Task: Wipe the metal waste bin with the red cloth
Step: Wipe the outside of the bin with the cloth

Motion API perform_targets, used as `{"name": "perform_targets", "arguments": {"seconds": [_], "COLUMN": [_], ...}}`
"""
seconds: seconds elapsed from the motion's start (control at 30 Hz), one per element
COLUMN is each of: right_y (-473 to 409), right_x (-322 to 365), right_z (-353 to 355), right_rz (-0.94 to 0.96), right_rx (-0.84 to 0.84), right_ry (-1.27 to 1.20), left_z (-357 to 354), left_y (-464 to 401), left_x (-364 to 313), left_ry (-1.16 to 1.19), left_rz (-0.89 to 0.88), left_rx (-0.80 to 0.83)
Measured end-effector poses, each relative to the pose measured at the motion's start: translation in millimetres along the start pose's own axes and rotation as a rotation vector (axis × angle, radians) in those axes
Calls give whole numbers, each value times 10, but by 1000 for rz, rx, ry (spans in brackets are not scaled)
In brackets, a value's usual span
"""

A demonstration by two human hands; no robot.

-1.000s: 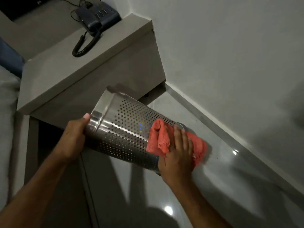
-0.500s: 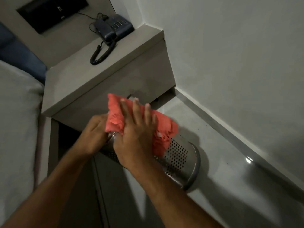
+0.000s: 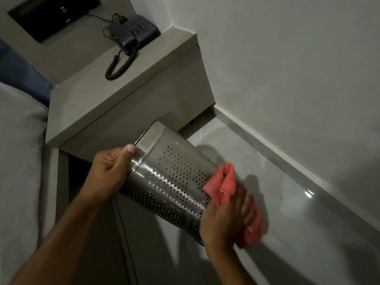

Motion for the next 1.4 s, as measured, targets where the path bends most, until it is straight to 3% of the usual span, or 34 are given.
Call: {"name": "perform_targets", "arguments": {"seconds": [0.17, 0.33, 0.47, 0.53, 0.6, 0.7, 0.83, 1.0, 1.07, 1.17, 1.27, 1.4], "right_y": [140, -38, -387, -444, -410, -398, -349, 5, 104, -27, -631, -794], "right_x": [1186, 1113, 362, 207, 243, 382, 714, 2254, 2388, 1796, 757, 260], "right_z": [-90, -124, 129, 196, 219, 268, 161, -301, -319, -213, 42, 295], "right_rz": [419, 731, 549, 483, 460, 398, 130, 446, 648, 804, 576, 344], "right_rx": [2, 120, 40, 20, 20, -4, 101, 383, 489, 401, 198, 17], "right_ry": [-44, 50, 211, 222, 172, 104, 167, -147, -185, -49, 222, 248], "left_z": [-22, -78, -63, -108, -124, -131, -275, -292, -261, -149, -99, -134], "left_y": [76, 216, 299, 308, 297, 252, 182, 87, 156, 293, 414, 281], "left_x": [95, 576, 607, 588, 575, 499, 195, -12, 49, 271, 418, 367], "left_ry": [55, 80, 50, 25, -58, -27, -22, 60, 119, 102, 95, 108], "left_rz": [38, 238, 232, 275, 367, 471, 364, 149, 203, 303, 375, 349], "left_rx": [-151, -284, -266, -133, -8, -40, -42, -20, -55, -93, -80, -104]}}
Point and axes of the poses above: each hand's wrist, its own y-axis away from the middle knuckle, its own z-axis out of the back of the hand, x = y × z, the point moved 9 cm from there along -y, towards the middle knuckle, and after that the axes turned 10 degrees about -x, right-handed, at the moved point
